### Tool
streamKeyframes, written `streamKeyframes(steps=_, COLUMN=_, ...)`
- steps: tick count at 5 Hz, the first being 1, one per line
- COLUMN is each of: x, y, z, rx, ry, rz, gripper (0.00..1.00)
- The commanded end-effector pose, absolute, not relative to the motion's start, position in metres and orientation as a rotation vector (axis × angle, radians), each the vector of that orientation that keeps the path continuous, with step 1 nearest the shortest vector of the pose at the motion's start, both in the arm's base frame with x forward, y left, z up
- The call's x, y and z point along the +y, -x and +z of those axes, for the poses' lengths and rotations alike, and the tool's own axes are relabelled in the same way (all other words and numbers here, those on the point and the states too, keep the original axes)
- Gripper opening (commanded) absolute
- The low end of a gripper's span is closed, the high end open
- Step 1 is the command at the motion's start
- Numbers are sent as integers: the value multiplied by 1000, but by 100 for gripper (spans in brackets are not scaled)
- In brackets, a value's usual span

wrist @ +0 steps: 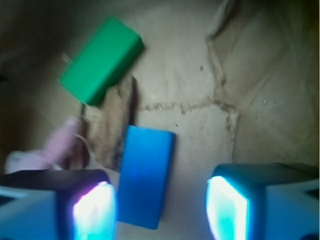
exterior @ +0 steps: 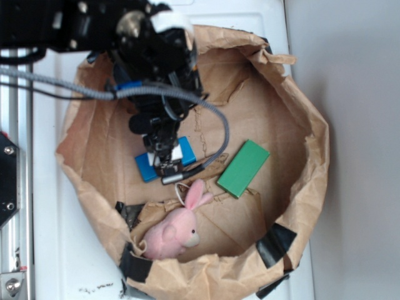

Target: Grab the blue block.

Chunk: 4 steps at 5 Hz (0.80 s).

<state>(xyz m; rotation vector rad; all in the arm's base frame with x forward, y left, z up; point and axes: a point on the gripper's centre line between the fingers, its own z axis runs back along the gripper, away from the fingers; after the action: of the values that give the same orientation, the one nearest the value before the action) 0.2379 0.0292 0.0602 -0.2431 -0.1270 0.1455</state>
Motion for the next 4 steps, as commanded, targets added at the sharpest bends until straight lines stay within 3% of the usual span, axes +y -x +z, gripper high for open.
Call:
streamKeyframes(steps=1, x=29, y=-246, z=38, rx=-173, ry=195, rz=154, gripper=100)
streamKeyframes(steps=3, x=20, y=-249, z=19, rx=-193, ry=186, rz=194, gripper=100)
streamKeyframes(steps=4, x=21, y=-252, z=22, rx=-183, ry=197, rz=177, gripper=100)
